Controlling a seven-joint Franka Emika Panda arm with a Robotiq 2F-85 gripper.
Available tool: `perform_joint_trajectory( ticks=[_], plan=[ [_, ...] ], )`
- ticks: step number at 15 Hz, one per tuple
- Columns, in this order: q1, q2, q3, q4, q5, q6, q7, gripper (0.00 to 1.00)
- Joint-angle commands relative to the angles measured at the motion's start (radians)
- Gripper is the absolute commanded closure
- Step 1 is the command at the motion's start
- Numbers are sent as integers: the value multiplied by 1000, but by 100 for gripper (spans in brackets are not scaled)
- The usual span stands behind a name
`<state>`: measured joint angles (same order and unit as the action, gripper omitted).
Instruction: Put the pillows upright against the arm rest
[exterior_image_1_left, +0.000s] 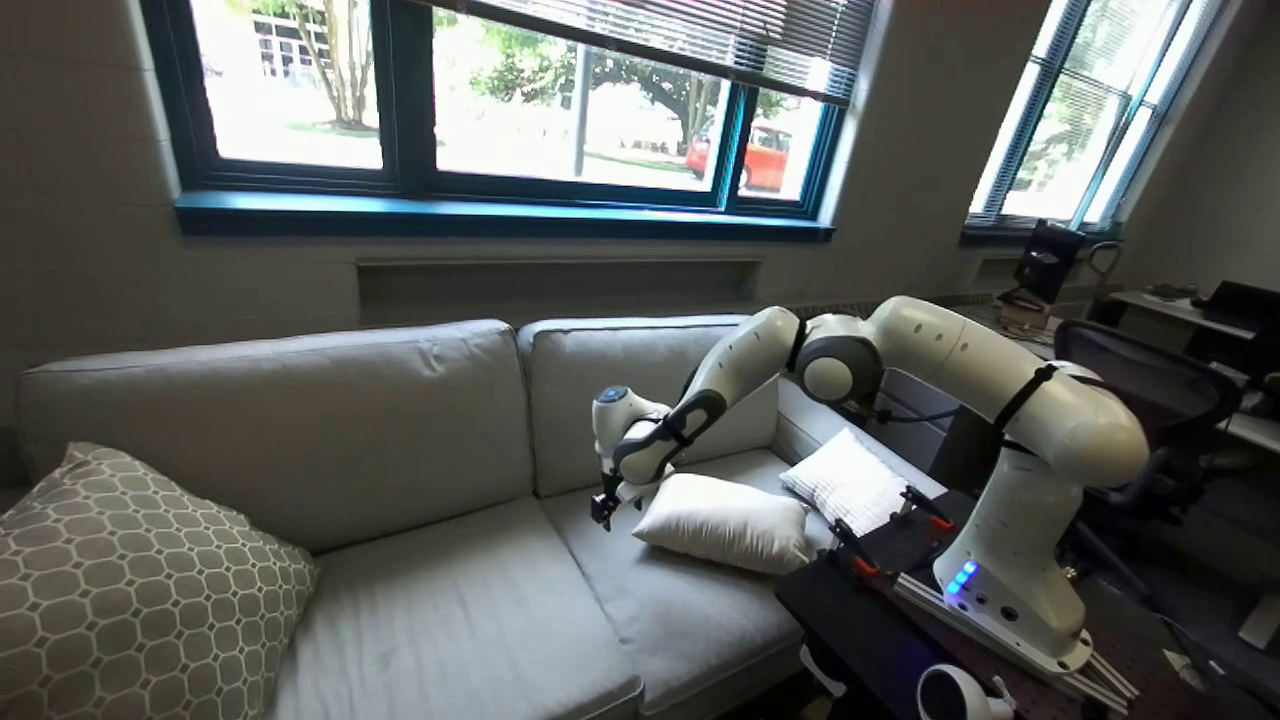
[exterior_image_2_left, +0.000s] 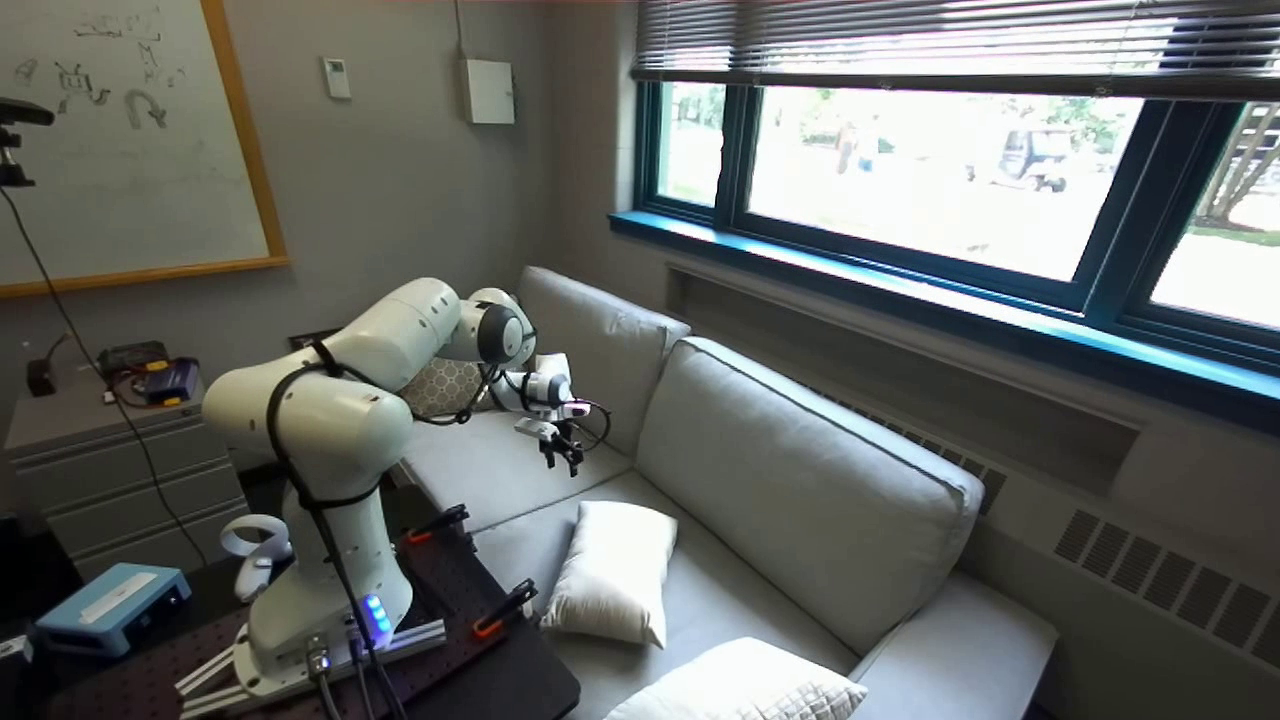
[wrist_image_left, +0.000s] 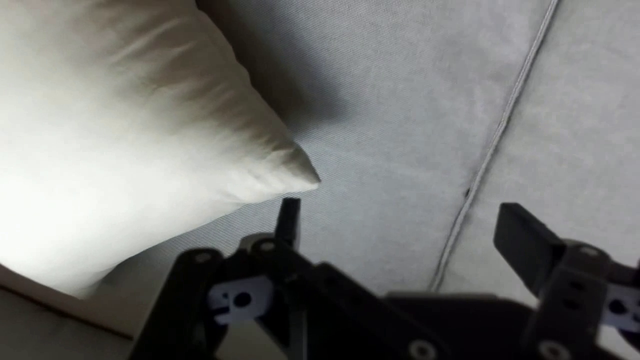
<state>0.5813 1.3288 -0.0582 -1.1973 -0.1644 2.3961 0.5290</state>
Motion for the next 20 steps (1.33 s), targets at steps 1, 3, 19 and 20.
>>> perform_joint_trajectory(
  ticks=[1, 3, 19, 20],
  plan=[
    [49, 47, -5, 12, -68, 11, -92, 0],
    [57, 62, -14, -10, -107, 15, -157, 0],
    [103, 146, -295, -182, -615, 347, -399, 0],
    [106, 146, -315, -181, -663, 350, -392, 0]
  ],
)
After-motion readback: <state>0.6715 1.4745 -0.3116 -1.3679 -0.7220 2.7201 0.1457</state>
